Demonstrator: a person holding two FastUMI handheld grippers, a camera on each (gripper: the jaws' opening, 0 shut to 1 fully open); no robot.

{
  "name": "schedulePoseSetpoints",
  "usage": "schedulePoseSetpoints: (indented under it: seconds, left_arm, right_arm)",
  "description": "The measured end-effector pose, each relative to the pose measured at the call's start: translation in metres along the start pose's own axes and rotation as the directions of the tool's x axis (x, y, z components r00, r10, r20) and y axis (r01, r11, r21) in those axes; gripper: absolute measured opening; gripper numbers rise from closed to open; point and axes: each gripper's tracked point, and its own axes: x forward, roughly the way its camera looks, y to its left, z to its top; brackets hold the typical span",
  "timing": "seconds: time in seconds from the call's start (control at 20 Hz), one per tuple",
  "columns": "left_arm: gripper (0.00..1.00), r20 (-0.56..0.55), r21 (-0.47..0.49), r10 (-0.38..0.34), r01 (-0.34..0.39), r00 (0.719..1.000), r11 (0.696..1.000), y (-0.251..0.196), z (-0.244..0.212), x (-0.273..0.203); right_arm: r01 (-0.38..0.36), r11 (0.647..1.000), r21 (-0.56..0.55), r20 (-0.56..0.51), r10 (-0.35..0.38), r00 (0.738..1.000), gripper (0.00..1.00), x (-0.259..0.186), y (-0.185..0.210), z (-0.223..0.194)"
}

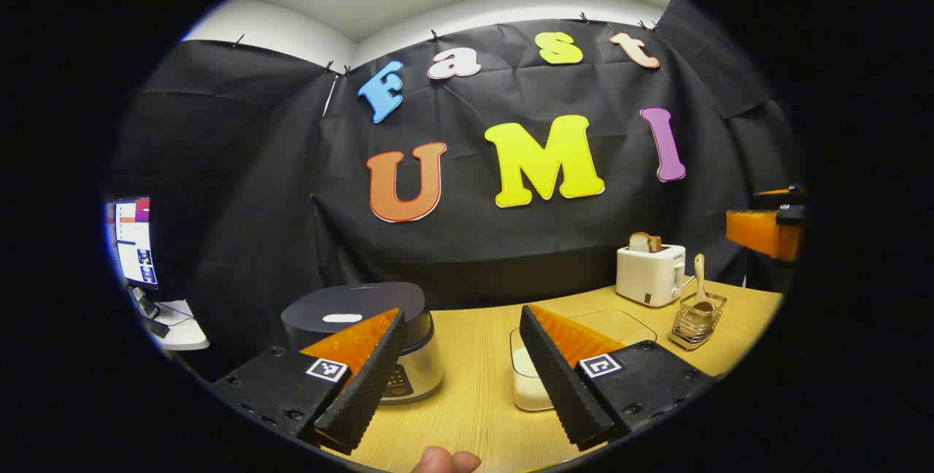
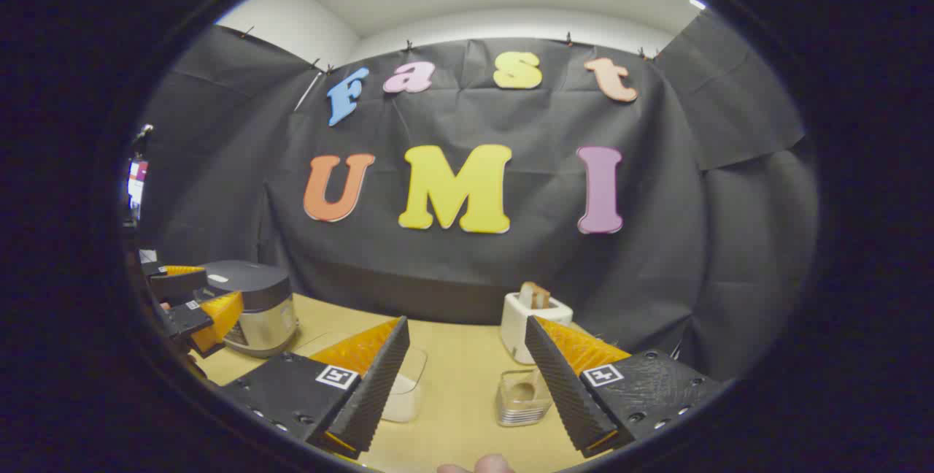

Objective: Close the left gripper, press the button to open the rice cooker; take a wooden spoon from the chopstick holder with the right hand, scoop a spoonful of rice and pour it into the rice cooker, then put the wooden spoon back into the chopstick holder.

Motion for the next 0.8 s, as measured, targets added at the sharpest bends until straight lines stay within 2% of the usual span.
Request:
schedulePoseSetpoints:
  seconds: [0.05,0.1,0.15,0.25,0.35,0.45,0.55,0.65,0.7,0.8]
  left_arm:
    - [0.99,0.001,-0.023,-0.022,0.022,1.000,0.999,-0.009,0.003,-0.002]
    - [0.99,0.012,-0.034,-0.030,0.031,0.999,0.999,-0.013,0.007,-0.007]
    - [0.99,0.027,-0.028,-0.034,0.035,0.999,0.999,-0.014,0.011,-0.012]
    - [0.99,0.034,0.005,-0.049,0.049,0.998,0.999,-0.025,0.013,-0.022]
    - [0.99,0.040,0.029,-0.052,0.051,0.998,0.998,-0.032,0.015,-0.035]
    - [0.99,0.045,0.025,-0.049,0.048,0.998,0.999,-0.040,0.018,-0.051]
    - [0.99,0.070,0.012,-0.018,0.017,0.997,1.000,-0.037,0.027,-0.061]
    - [0.99,0.075,0.008,-0.038,0.038,0.996,0.999,-0.051,0.028,-0.070]
    - [0.99,0.076,0.022,-0.034,0.033,0.996,0.999,-0.055,0.029,-0.073]
    - [0.99,0.081,0.034,-0.016,0.013,0.997,0.999,-0.048,0.032,-0.072]
  right_arm:
    - [-0.027,1.000,0.004,-0.034,0.027,0.999,0.97,-0.005,0.005,-0.010]
    - [-0.042,0.999,0.015,-0.033,0.042,0.999,0.93,-0.013,0.004,-0.014]
    - [-0.036,0.999,0.038,0.014,0.035,0.999,0.98,-0.024,-0.003,-0.009]
    - [-0.018,0.995,0.096,0.104,0.008,0.995,0.97,-0.038,-0.019,-0.002]
    - [0.004,0.994,0.106,0.104,-0.015,0.994,0.95,-0.047,-0.032,-0.006]
    - [0.021,0.997,0.070,0.104,-0.028,0.994,0.96,-0.052,-0.048,0.000]
    - [0.043,0.996,0.079,0.122,-0.053,0.991,0.95,-0.055,-0.064,0.012]
    - [0.010,0.996,0.091,0.123,-0.021,0.992,0.92,-0.054,-0.056,0.011]
    - [0.008,0.996,0.086,0.109,-0.017,0.994,0.95,-0.052,-0.055,0.006]
    - [-0.016,0.997,0.074,0.082,0.010,0.997,0.95,-0.047,-0.050,-0.002]
